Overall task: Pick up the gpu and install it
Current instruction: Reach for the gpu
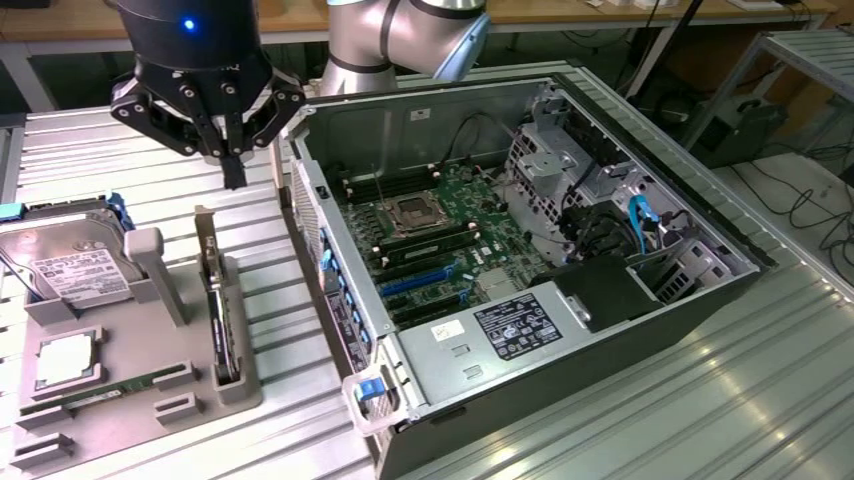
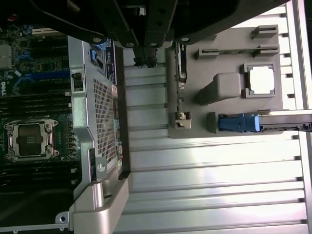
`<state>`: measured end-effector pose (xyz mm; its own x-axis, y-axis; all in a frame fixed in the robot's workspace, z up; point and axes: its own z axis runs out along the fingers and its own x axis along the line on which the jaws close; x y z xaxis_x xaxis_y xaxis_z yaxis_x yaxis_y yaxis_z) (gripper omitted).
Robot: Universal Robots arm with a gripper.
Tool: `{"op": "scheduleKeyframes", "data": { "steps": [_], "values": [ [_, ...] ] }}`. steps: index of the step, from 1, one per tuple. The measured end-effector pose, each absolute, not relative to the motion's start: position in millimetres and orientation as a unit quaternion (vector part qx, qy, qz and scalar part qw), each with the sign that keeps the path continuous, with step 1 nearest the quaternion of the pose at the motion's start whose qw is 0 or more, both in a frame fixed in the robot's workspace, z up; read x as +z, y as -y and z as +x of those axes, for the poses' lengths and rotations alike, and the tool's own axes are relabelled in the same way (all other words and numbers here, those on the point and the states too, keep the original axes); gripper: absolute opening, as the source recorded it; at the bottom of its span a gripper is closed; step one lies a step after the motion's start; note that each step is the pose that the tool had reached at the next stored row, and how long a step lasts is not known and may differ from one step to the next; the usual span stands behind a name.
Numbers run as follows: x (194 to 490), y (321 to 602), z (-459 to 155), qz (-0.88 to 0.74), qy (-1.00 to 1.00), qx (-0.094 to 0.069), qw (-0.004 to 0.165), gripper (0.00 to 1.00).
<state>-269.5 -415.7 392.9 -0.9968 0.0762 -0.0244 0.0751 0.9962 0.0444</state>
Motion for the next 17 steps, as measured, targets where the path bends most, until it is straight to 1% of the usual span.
{"op": "scheduleKeyframes", "data": {
  "steps": [17],
  "values": [
    [393, 422, -282, 0.038, -0.999, 0.022, 0.013, 0.11]
  ]
}}
